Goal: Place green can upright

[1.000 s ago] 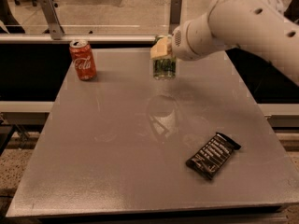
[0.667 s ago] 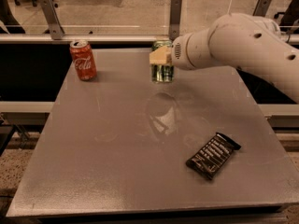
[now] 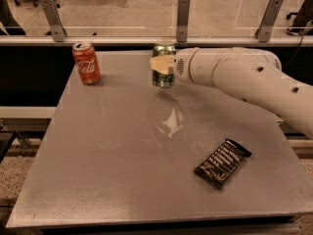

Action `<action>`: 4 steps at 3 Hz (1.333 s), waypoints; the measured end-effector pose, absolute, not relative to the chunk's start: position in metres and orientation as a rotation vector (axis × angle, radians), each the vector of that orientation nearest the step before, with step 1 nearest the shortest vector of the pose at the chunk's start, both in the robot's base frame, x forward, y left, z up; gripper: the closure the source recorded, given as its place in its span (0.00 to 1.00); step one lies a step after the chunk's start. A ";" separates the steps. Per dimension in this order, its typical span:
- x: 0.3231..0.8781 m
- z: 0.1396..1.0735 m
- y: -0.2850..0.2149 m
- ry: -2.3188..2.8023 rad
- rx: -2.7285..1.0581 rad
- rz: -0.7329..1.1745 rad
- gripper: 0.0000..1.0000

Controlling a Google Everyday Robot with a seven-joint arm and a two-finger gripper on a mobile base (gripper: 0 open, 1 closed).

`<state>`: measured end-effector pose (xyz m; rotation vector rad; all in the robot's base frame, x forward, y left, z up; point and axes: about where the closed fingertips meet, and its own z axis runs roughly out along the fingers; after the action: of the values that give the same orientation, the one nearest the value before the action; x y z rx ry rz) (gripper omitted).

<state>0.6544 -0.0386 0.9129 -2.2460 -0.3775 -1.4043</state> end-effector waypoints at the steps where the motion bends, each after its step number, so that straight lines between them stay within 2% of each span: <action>1: 0.661 0.911 -0.034 -0.395 -2.192 -1.491 1.00; 3: 0.669 0.892 -0.034 -0.502 -2.138 -1.665 0.99; 4: 0.668 0.886 -0.035 -0.543 -2.093 -1.758 0.69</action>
Offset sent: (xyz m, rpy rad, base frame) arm 0.0186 0.0091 -0.0243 -0.0384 -0.2178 -0.0103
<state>0.6684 -0.0350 0.8861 -2.0927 -0.5429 -1.7577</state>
